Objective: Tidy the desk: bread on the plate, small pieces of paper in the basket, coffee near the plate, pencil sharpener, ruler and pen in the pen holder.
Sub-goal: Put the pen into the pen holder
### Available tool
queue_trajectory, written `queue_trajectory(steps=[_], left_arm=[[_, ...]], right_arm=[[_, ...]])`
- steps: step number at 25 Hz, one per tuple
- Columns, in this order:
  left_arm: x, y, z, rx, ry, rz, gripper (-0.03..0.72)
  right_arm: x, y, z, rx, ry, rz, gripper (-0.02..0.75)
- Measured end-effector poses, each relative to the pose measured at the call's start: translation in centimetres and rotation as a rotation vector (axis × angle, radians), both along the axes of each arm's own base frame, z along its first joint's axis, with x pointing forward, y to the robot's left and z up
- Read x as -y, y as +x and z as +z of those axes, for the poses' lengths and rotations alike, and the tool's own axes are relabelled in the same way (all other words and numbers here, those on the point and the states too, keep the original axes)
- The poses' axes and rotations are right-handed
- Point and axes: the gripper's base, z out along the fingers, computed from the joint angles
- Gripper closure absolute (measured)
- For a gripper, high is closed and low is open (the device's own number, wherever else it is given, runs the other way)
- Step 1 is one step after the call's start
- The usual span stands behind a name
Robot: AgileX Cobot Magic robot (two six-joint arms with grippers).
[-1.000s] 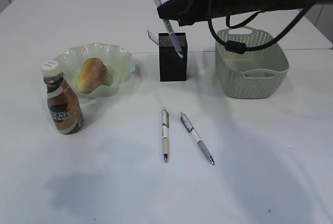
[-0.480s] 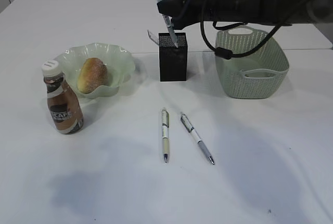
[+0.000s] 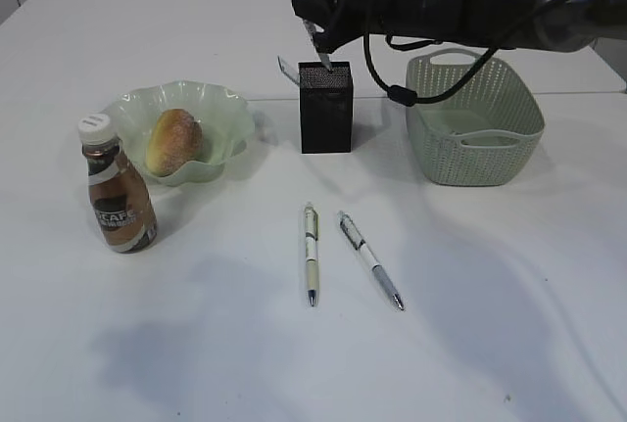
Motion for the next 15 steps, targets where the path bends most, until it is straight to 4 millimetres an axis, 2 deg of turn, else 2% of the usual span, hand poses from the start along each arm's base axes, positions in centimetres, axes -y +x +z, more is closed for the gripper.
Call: queue_trajectory(steps=[6,12,15], left_arm=[[0.0,0.0,0.0,0.001,0.000,0.000,0.286],[0.0,0.0,0.0,0.001,0.000,0.000,0.286],[0.0,0.0,0.0,0.001,0.000,0.000,0.286]], right_arm=[[0.1,0.3,-0.3,0.053,-0.060,-0.005,0.595],[0.0,0.8,-2.8,0.018,-0.077,-0.001,0.595],[-0.1,0.9,-3.2,0.015,-0.079,-0.001,0.595]])
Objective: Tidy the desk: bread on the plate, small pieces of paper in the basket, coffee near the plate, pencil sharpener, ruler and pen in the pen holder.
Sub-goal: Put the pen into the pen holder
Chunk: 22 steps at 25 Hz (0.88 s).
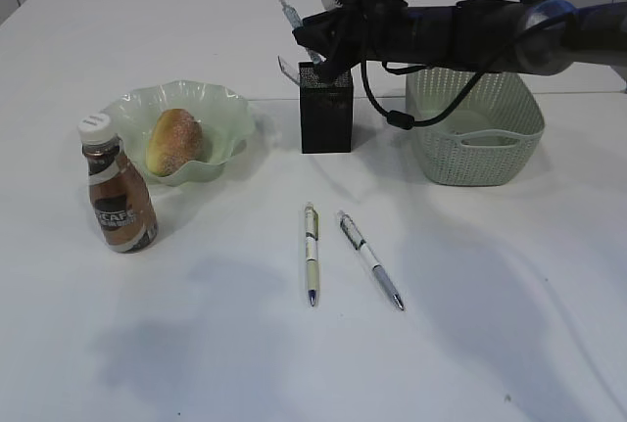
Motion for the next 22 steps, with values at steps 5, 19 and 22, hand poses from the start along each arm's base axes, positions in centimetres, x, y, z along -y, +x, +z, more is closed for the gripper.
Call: queue_trajectory(steps=[5,19,22], left_arm=[[0.0,0.0,0.0,0.000,0.000,0.000,0.286],[0.0,0.0,0.0,0.000,0.000,0.000,0.286],[0.0,0.0,0.0,0.000,0.000,0.000,0.286]], right_arm=[[0.0,0.1,-0.2,0.000,-0.001,0.000,0.575],[-0.4,-0.6,1.7,-0.050,0.114,0.049,0.319],[-0.8,-1.3,3.3,-0.055,0.178,0.115,0.319]])
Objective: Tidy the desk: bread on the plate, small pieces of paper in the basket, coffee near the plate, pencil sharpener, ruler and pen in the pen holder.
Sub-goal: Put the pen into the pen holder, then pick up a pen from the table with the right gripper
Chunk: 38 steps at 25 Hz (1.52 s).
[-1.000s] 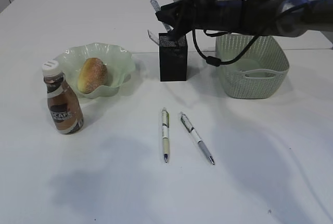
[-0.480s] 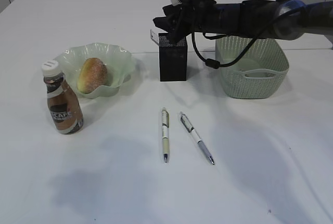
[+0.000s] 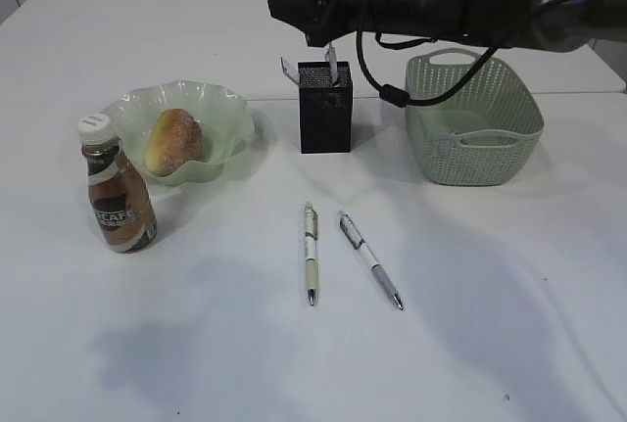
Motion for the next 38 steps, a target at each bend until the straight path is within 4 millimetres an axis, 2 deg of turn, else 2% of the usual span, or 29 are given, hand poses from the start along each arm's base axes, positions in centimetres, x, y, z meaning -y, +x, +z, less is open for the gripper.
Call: queue_trajectory(steps=[2,5,6,9,10,15,19,25,29,30,31,32,34,37,38], left_arm=[[0.0,0.0,0.0,0.000,0.000,0.000,0.286],[0.0,0.0,0.0,0.000,0.000,0.000,0.286],[0.0,0.0,0.0,0.000,0.000,0.000,0.286],[0.0,0.0,0.0,0.000,0.000,0.000,0.286],[0.0,0.0,0.0,0.000,0.000,0.000,0.286],[0.0,0.0,0.0,0.001,0.002,0.000,0.286],[0.0,0.0,0.0,-0.001,0.002,0.000,0.286],[0.0,0.0,0.0,-0.001,0.002,0.000,0.286],[0.0,0.0,0.0,-0.004,0.004,0.000,0.286],[0.0,-0.1,0.0,-0.006,0.005,0.000,0.286],[-0.1,-0.1,0.0,-0.010,0.007,0.000,0.286],[-0.1,-0.1,0.0,-0.012,0.008,0.000,0.286],[-0.1,-0.2,-0.1,-0.021,0.012,0.001,0.286],[-0.1,-0.3,-0.1,-0.031,0.017,0.001,0.286],[-0.2,-0.3,-0.1,-0.033,0.018,0.001,0.286]], right_arm=[[-0.4,-1.2,2.0,0.006,0.076,0.111,0.319],[-0.8,-2.4,3.3,0.012,0.130,0.228,0.319],[-1.1,-3.2,3.8,-0.001,0.170,0.320,0.319],[-1.2,-3.9,4.5,-0.033,0.188,0.372,0.319],[-1.2,-4.2,4.6,-0.105,0.196,0.389,0.319],[-1.2,-4.8,3.7,-0.247,0.065,0.414,0.318],[-0.8,-5.4,1.6,-0.448,-0.119,0.398,0.318],[1.3,-5.9,-1.3,-0.709,-0.462,0.257,0.318],[3.0,-6.3,-1.3,-0.847,-0.606,0.084,0.318],[3.6,-6.4,-1.0,-0.883,-0.639,0.013,0.318],[3.6,-6.4,-1.0,-0.883,-0.639,0.013,0.318],[4.4,-6.6,-0.4,-0.948,-0.665,-0.115,0.323],[5.0,-6.8,0.5,-0.989,-0.655,-0.220,0.337],[5.8,-7.7,3.6,-1.024,-0.585,-0.390,0.373],[5.8,-7.7,3.6,-1.024,-0.585,-0.390,0.373]])
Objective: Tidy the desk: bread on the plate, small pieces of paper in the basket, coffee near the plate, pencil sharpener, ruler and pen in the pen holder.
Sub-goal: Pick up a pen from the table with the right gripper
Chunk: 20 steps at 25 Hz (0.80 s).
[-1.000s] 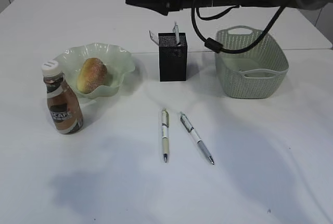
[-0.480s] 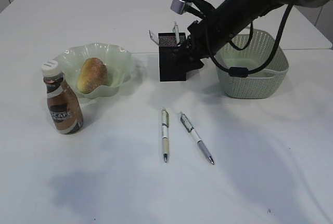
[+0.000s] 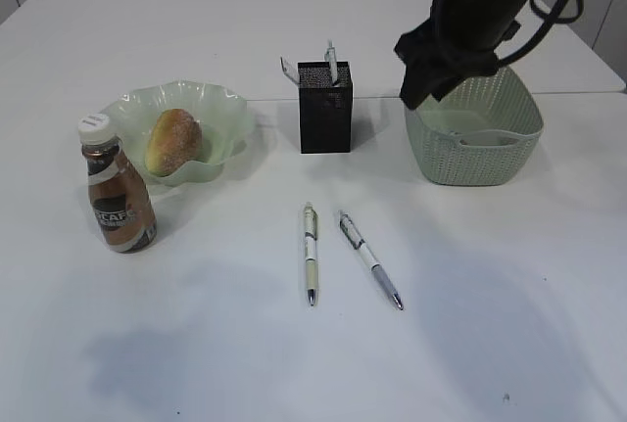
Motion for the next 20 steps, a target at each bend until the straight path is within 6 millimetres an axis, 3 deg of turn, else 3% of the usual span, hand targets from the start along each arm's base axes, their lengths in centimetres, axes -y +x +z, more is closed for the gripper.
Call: queue_trajectory(steps=[2,11,13,16,20], left_arm=[[0.0,-0.1,0.0,-0.007,0.004,0.000,0.286],[-0.2,-0.5,-0.2,-0.060,0.021,0.003,0.286],[-0.2,-0.6,-0.2,-0.066,0.024,0.003,0.286],[-0.2,-0.6,-0.2,-0.066,0.022,0.003,0.286],[-0.2,-0.6,-0.2,-0.066,0.022,0.003,0.286]], right_arm=[[0.3,-1.3,3.4,0.055,0.025,-0.068,0.384],[1.0,-6.5,12.4,0.210,0.139,-0.151,0.391],[1.0,-7.9,13.3,0.215,0.168,-0.147,0.393],[1.0,-9.2,13.0,0.179,0.193,-0.146,0.394],[1.2,-10.9,9.9,0.064,0.167,-0.153,0.395]])
